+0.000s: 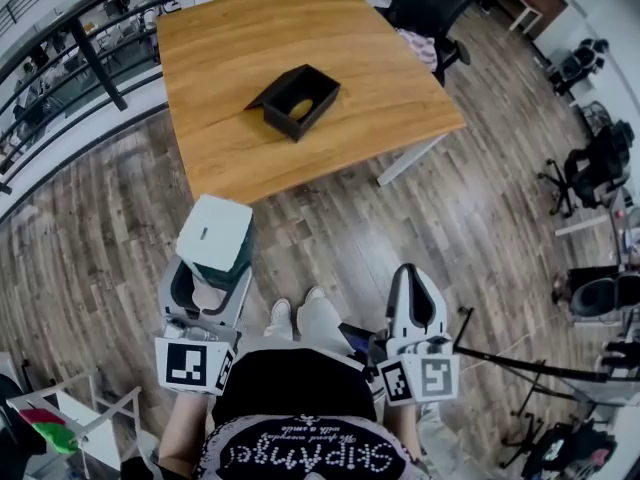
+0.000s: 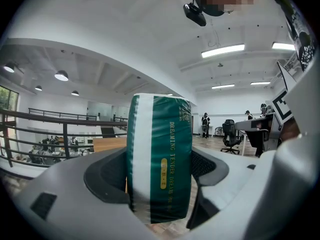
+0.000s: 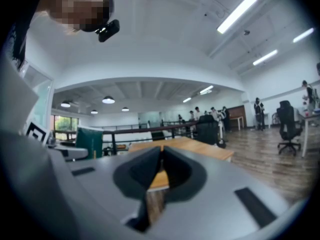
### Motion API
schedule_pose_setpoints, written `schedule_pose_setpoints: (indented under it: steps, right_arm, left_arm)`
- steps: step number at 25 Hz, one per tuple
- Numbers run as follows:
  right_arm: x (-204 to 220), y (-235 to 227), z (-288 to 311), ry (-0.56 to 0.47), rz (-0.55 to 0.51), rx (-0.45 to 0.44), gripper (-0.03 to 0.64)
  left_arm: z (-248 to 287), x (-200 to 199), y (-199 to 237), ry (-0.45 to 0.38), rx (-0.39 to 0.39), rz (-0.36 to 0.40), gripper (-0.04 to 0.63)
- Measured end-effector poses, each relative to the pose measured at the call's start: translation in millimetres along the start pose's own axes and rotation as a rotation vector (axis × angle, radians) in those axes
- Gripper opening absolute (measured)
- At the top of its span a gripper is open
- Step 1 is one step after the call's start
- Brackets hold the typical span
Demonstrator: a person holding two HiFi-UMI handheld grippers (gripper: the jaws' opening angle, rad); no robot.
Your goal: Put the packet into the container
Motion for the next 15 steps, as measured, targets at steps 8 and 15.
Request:
schedule_pose_setpoints:
  steps: [8, 15]
  right_arm:
    - [2, -11, 26, 0.03, 0.007, -0.033, 0.038]
    - [-3, -44, 73, 0.063, 0.015, -0.085, 0.038]
  left_arm:
    - [18, -1, -1, 0.011, -0.014, -0.008, 0.377]
    - [57, -4, -8, 0.028, -0.059, -0.016, 0.377]
Point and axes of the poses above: the fingertips, and each gripper's own axes: z forward along the fingers, y to its left, x out of its underside, the point moved 6 cm from there along -z, backward along the fingers, and after that the axes turned 11 degrees about -x, right-handed, at the moved point
